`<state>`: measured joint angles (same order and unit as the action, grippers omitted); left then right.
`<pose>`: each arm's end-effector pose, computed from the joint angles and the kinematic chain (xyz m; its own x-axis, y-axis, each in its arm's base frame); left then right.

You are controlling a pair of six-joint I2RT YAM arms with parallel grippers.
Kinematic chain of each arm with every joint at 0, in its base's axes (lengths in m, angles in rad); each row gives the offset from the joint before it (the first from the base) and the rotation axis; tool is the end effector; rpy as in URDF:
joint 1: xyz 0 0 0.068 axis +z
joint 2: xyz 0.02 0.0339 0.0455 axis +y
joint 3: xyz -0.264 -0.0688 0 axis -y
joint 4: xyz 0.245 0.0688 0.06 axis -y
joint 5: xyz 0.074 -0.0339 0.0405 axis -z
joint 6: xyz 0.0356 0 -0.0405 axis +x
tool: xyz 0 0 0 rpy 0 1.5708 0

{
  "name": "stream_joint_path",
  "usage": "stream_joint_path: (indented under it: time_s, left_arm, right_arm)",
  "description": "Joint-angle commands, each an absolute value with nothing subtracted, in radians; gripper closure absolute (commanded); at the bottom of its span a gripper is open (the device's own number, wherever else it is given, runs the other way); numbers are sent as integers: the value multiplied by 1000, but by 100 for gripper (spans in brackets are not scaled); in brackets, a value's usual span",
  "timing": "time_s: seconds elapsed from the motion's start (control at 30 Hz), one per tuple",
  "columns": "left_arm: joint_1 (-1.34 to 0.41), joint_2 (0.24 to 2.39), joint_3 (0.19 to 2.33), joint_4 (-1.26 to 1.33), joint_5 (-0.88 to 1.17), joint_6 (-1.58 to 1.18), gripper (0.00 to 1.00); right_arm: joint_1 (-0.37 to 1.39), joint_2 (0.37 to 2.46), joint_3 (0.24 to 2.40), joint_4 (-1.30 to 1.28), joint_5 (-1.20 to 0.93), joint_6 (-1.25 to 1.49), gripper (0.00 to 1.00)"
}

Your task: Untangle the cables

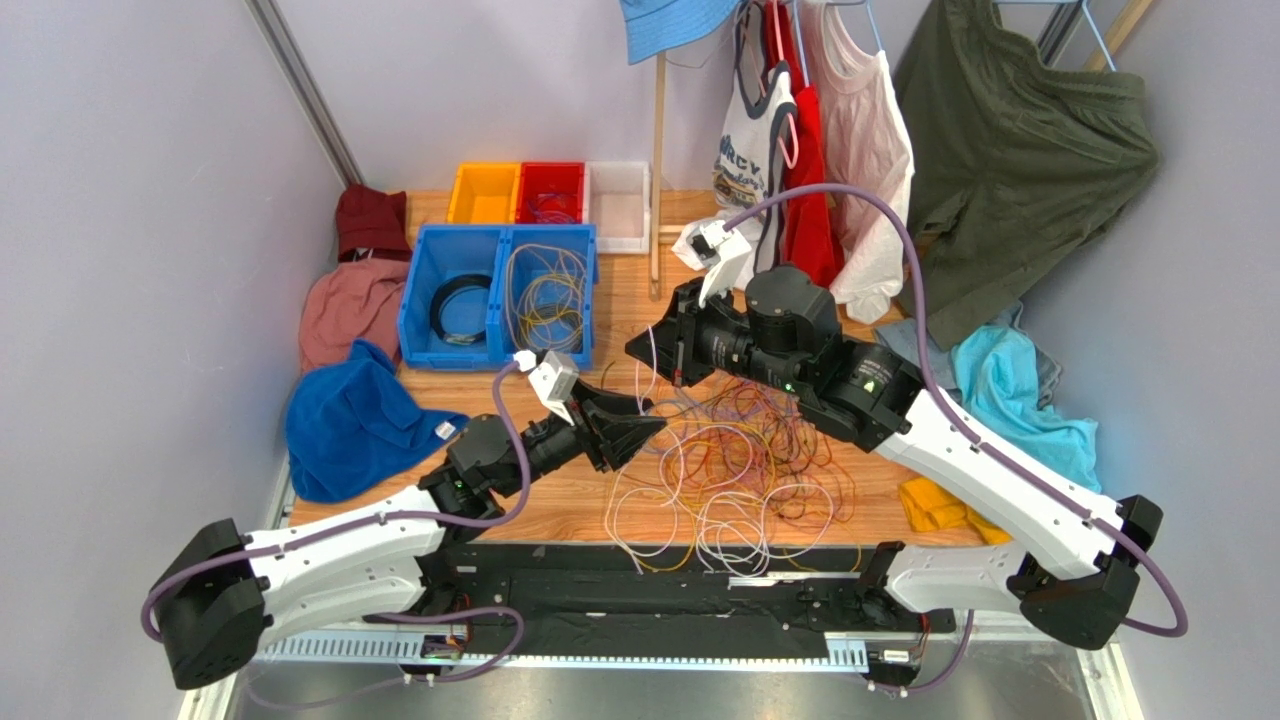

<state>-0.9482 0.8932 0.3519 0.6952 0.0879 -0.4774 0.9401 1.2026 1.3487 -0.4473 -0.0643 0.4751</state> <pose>0.1162 -0.1672 0.2611 -0.3157 -0.3451 -0.8839 0.8048 0.3961 -0.4421 0.1534 0.2139 0.4223 -0.5408 0.0335 -0.8405 -0.6688 0.5888 0.4538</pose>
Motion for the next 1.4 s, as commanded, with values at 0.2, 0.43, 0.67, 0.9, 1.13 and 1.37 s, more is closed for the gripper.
stream_joint_path:
  time_s: [0.2,0.43,0.67,0.9,1.13,1.37]
  left_arm:
    - [-951,833,391,775,91,-500,100]
    - [-951,624,677,12,-95,-465,100]
    - [-950,757,1261,-471,-470,-321,100]
    - [-910,983,1666,-620,-718,-161,100]
    - [-727,1161,1948,-621,-703,-60,100]
    - [-494,1323,2020,-647,-546,-147,100]
  right_arm:
    - [948,1086,1256,-425,-38,460,78]
    - [948,974,1132,-560,216,446,28]
    - [946,801,910,-532,285,503,29]
    - [948,709,809,-497,241,531,31]
    - [948,673,749,-482,221,525,32]
    - [948,683,749,-471,210,497,32]
